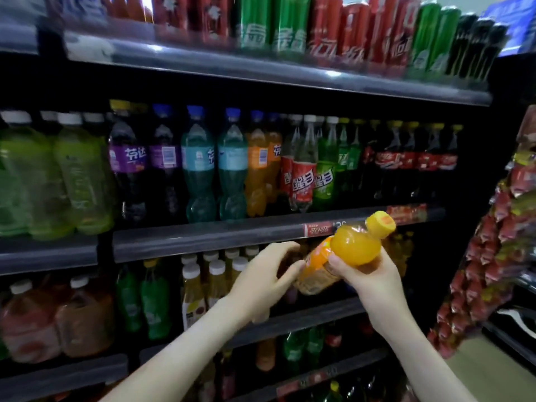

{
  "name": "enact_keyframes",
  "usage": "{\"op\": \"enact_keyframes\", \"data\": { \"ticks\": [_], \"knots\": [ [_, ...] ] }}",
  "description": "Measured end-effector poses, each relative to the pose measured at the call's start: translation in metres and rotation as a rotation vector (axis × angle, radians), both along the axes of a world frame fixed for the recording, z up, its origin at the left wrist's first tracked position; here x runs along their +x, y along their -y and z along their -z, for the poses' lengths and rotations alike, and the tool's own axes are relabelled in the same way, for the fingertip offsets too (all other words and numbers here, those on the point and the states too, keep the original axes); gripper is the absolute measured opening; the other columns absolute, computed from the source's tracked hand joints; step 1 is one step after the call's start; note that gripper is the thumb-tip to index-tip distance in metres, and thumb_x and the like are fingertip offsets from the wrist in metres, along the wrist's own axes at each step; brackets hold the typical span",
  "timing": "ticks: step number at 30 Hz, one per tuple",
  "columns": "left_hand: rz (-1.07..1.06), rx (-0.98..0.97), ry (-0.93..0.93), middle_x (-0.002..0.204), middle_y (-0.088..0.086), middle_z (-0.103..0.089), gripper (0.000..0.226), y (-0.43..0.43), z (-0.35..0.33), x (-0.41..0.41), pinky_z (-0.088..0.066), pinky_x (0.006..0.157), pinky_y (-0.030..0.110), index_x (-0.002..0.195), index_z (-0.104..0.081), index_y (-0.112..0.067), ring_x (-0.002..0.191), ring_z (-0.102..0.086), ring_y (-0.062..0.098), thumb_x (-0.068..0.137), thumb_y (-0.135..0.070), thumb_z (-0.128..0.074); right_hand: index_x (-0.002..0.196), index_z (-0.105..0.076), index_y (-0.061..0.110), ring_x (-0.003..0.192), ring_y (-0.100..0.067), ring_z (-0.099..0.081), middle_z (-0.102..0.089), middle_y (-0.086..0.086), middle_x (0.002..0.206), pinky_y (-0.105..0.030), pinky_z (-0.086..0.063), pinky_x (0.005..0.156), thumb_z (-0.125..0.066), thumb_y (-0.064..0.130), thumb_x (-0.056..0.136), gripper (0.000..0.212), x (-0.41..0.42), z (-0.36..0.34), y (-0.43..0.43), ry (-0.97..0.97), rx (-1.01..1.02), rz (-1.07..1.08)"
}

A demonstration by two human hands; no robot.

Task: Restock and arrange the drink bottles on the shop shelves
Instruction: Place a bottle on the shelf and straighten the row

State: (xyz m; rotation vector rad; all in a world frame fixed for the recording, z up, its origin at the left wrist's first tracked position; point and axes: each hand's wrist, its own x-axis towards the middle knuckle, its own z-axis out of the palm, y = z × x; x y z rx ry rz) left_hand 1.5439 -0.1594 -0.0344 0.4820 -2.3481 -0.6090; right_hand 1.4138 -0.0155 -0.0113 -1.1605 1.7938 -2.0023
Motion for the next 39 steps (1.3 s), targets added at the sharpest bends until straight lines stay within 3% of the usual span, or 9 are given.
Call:
{"op": "enact_keyframes", "data": {
  "ticks": [4, 7, 13, 16, 21, 25, 28, 33, 39],
  "knots": [
    [-0.196, -0.057, -0.054, 0.132, -0.012, -0.049, 0.042, 0.022, -0.004, -0.026, -0.039, 0.097, 0.018, 0.136, -0.046, -0.026, 0.12, -0.046, 0.004, 0.096, -0.037, -0.05, 0.105, -0.062, 0.034, 0.096, -0.007, -0.067, -0.071, 0.015, 0.1, -0.038, -0.052, 0.088, -0.079, 0.041, 0.061, 0.048, -0.052, -0.019, 0.024, 0.031, -0.092, -0.049],
    [-0.256, 0.022, -0.053, 0.128, -0.012, -0.05, 0.039, 0.025, 0.001, -0.042, -0.042, 0.093, 0.02, 0.135, -0.046, -0.027, 0.111, -0.052, 0.006, 0.097, -0.033, -0.05, 0.107, -0.061, 0.034, 0.101, -0.014, -0.065, -0.07, 0.009, 0.106, -0.048, -0.051, 0.093, -0.077, 0.053, 0.053, 0.059, -0.09, -0.025, 0.037, 0.017, -0.028, -0.122],
    [-0.123, 0.257, 0.05, 0.127, -0.016, -0.055, 0.046, 0.002, 0.056, -0.07, -0.043, 0.098, 0.02, 0.133, -0.049, -0.029, 0.116, -0.05, -0.003, 0.089, -0.035, -0.061, 0.096, -0.064, 0.028, 0.087, -0.006, -0.068, -0.073, 0.014, 0.088, -0.028, -0.053, 0.076, -0.082, 0.024, 0.067, 0.034, -0.123, 0.018, 0.049, -0.038, 0.17, -0.315],
    [-0.12, 0.33, 0.156, 0.135, -0.02, -0.047, 0.064, -0.014, 0.087, -0.079, -0.044, 0.1, 0.026, 0.14, -0.036, -0.036, 0.121, -0.046, -0.004, 0.083, -0.049, -0.064, 0.099, -0.066, 0.025, 0.085, -0.003, -0.068, -0.073, 0.013, 0.092, -0.021, -0.051, 0.073, -0.084, 0.018, 0.069, 0.036, -0.122, 0.057, 0.051, -0.06, 0.281, -0.419],
    [-0.186, 0.429, 0.246, 0.127, -0.018, -0.054, 0.067, -0.021, 0.111, -0.082, -0.048, 0.095, 0.033, 0.137, -0.036, -0.038, 0.112, -0.054, 0.002, 0.079, -0.046, -0.069, 0.101, -0.065, 0.028, 0.082, 0.001, -0.066, -0.072, 0.011, 0.091, -0.014, -0.05, 0.067, -0.085, 0.018, 0.069, 0.039, -0.111, 0.11, 0.056, -0.007, 0.384, -0.45],
    [-0.314, 0.33, 0.401, 0.148, -0.01, -0.037, 0.069, -0.012, 0.131, -0.062, -0.039, 0.103, 0.025, 0.147, -0.026, -0.029, 0.132, -0.04, 0.009, 0.089, -0.053, -0.055, 0.105, -0.06, 0.029, 0.086, 0.0, -0.063, -0.067, 0.012, 0.099, -0.015, -0.047, 0.072, -0.081, 0.022, 0.074, 0.038, -0.113, 0.137, 0.064, 0.102, 0.358, -0.317],
    [-0.434, 0.209, 0.391, 0.149, -0.003, -0.032, 0.062, -0.001, 0.142, -0.053, -0.038, 0.1, 0.024, 0.149, -0.022, -0.025, 0.134, -0.035, 0.014, 0.096, -0.043, -0.047, 0.116, -0.056, 0.024, 0.096, -0.014, -0.061, -0.064, 0.008, 0.104, -0.03, -0.046, 0.084, -0.078, 0.026, 0.078, 0.044, -0.125, 0.156, 0.076, 0.144, 0.325, -0.112],
    [-0.658, 0.055, 0.433, 0.156, 0.017, -0.008, 0.066, 0.031, 0.153, -0.068, -0.031, 0.11, 0.043, 0.151, -0.012, -0.026, 0.142, -0.014, 0.036, 0.096, -0.029, -0.049, 0.129, -0.048, 0.013, 0.104, -0.024, -0.057, -0.06, -0.006, 0.117, -0.035, -0.044, 0.09, -0.075, 0.026, 0.082, 0.056, -0.156, 0.174, 0.108, 0.121, 0.316, 0.036],
    [-0.772, -0.068, 0.575, 0.156, 0.017, 0.013, 0.08, 0.054, 0.171, -0.103, -0.008, 0.115, 0.056, 0.151, 0.002, -0.029, 0.143, 0.006, 0.037, 0.092, -0.028, -0.052, 0.123, -0.05, 0.011, 0.103, -0.025, -0.058, -0.056, 0.001, 0.102, -0.027, -0.038, 0.081, -0.074, 0.023, 0.083, 0.049, -0.183, 0.188, 0.152, 0.109, 0.392, -0.038]
  ]
}}
